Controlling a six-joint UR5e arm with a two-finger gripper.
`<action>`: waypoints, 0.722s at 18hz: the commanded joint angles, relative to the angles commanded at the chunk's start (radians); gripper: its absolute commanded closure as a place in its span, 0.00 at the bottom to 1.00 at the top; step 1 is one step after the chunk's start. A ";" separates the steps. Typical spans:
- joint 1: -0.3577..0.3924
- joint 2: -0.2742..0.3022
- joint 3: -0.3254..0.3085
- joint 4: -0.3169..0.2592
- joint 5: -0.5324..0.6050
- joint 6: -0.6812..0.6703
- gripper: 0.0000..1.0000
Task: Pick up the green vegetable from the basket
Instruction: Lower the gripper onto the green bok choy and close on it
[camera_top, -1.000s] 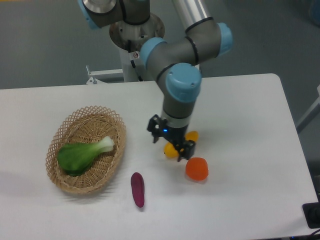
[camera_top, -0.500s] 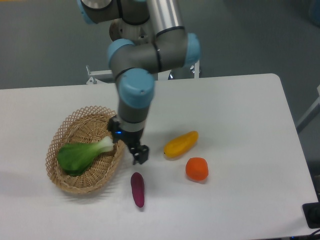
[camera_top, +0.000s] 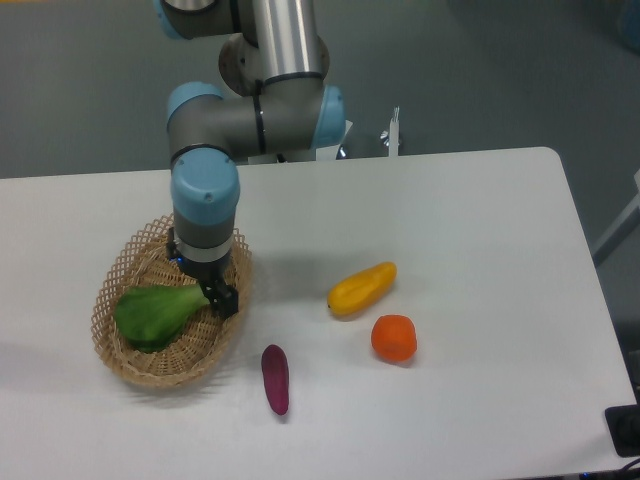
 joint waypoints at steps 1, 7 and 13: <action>-0.002 -0.011 0.002 0.002 0.009 -0.015 0.00; -0.037 -0.054 -0.006 0.067 0.022 -0.054 0.00; -0.043 -0.071 -0.008 0.068 0.018 -0.057 0.00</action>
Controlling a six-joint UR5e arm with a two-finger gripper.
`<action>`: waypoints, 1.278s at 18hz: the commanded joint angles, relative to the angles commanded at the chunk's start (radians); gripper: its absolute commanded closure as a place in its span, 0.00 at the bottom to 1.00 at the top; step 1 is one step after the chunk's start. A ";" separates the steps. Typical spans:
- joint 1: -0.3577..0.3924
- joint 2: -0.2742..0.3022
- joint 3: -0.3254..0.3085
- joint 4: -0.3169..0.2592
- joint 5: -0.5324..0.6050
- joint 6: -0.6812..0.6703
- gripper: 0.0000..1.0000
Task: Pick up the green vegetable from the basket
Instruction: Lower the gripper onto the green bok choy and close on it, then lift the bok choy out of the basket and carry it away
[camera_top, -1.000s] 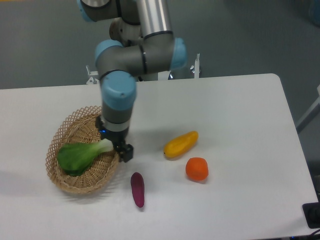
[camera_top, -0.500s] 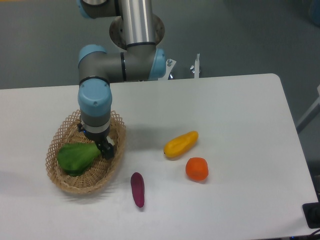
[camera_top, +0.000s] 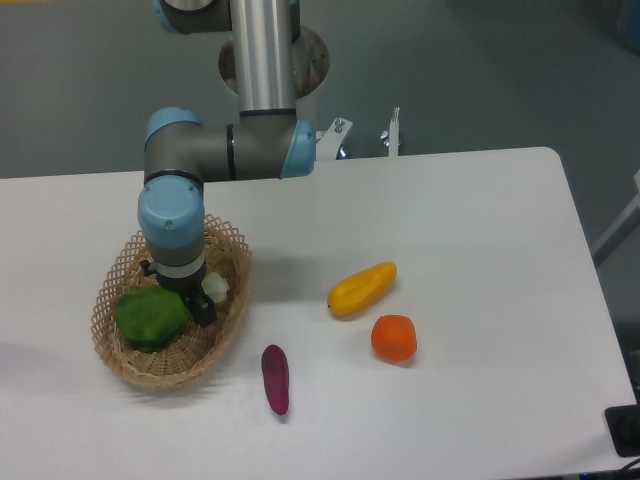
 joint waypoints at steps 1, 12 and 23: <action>-0.002 -0.005 0.000 0.000 0.002 -0.002 0.05; -0.006 0.035 0.006 -0.021 0.000 0.000 0.83; 0.119 0.118 0.029 -0.052 0.002 0.008 0.82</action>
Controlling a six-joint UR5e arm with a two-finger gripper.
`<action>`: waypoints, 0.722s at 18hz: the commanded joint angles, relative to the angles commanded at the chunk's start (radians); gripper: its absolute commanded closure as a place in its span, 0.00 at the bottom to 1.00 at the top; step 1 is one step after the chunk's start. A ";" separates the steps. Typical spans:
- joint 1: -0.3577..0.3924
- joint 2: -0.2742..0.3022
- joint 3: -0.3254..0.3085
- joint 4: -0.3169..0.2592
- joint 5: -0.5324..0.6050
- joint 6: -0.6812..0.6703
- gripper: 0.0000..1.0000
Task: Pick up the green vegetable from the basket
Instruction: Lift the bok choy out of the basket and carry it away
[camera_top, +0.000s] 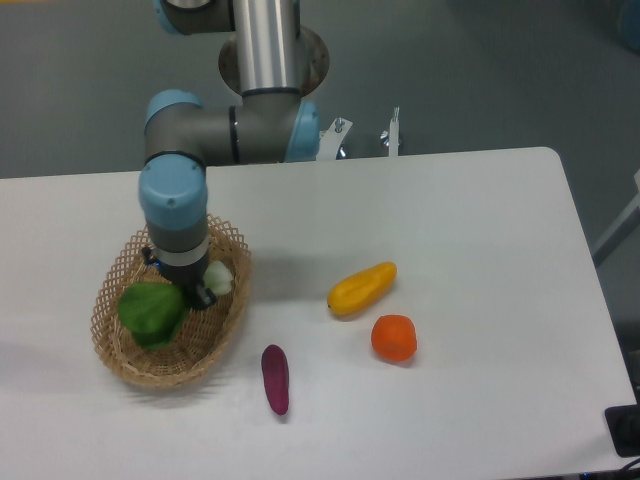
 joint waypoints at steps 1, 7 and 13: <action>0.017 0.000 0.009 -0.014 0.002 0.002 0.82; 0.121 0.005 0.084 -0.114 0.005 -0.008 0.82; 0.215 -0.002 0.141 -0.112 0.089 0.008 0.81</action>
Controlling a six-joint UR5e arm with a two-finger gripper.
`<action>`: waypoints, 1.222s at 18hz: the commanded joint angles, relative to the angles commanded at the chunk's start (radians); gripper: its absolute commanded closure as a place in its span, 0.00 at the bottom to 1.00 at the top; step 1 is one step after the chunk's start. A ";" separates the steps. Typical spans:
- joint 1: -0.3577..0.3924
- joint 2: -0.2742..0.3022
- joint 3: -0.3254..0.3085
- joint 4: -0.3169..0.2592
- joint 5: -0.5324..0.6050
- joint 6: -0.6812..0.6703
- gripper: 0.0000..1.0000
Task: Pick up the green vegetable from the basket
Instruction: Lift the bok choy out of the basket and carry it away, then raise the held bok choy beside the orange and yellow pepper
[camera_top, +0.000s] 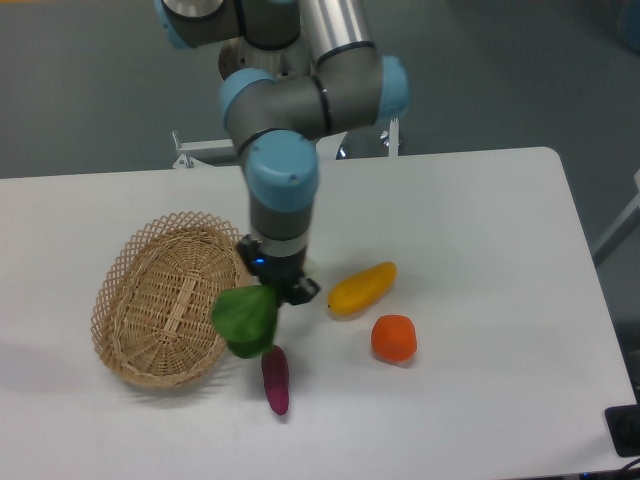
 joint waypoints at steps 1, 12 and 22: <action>0.024 -0.005 0.012 0.003 0.002 0.008 0.81; 0.290 -0.054 0.103 -0.001 0.043 0.281 0.82; 0.327 -0.100 0.146 -0.009 0.045 0.305 0.80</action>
